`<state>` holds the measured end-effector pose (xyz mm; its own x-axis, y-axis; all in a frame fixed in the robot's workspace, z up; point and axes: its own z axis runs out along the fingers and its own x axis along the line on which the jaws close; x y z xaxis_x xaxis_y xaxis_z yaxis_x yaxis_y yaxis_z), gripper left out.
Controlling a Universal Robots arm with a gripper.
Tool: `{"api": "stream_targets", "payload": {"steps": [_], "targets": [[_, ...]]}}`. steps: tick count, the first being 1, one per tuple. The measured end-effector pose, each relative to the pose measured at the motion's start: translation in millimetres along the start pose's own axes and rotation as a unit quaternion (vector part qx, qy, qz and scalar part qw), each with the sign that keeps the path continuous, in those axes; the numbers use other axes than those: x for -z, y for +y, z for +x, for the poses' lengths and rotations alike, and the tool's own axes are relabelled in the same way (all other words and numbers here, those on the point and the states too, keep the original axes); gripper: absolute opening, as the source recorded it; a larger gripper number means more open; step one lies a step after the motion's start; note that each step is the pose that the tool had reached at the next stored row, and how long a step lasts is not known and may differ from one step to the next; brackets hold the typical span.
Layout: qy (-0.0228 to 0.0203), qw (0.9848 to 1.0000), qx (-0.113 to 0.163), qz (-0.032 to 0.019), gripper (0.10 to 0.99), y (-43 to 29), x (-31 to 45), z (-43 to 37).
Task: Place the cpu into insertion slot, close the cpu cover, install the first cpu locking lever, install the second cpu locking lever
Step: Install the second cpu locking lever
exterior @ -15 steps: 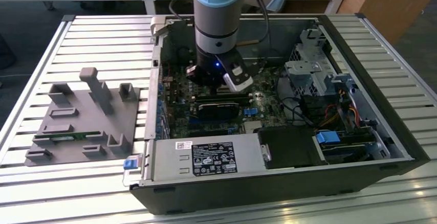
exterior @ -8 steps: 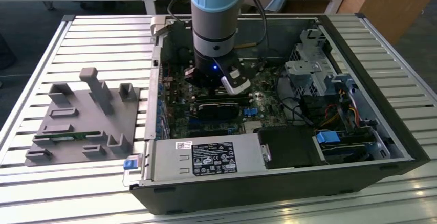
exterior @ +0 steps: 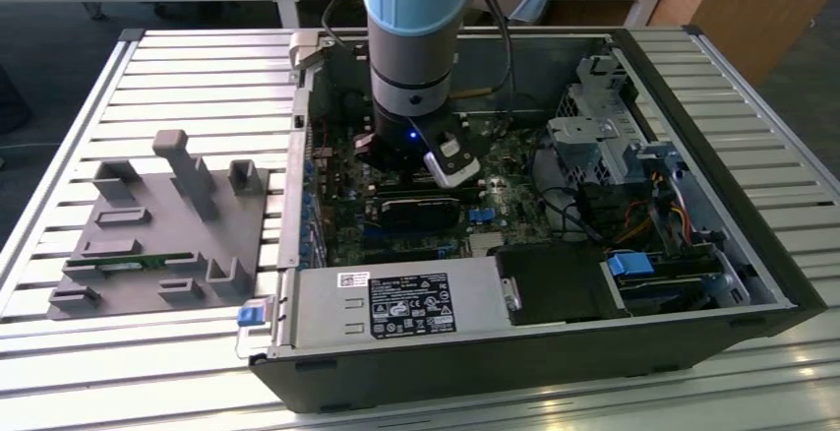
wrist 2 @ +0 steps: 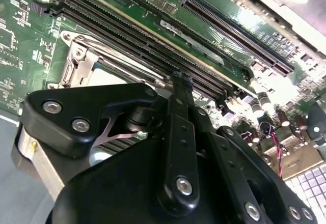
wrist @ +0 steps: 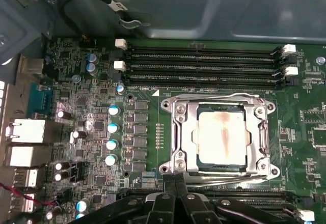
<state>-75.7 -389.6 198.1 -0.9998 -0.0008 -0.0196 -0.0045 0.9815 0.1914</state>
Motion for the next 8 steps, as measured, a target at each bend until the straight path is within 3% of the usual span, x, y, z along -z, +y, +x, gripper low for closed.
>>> {"api": "stream_targets", "payload": {"steps": [8], "targets": [[-0.0001, 0.9998, 0.000, -0.0197, 0.106, -0.8, -3.3, 0.3]]}}
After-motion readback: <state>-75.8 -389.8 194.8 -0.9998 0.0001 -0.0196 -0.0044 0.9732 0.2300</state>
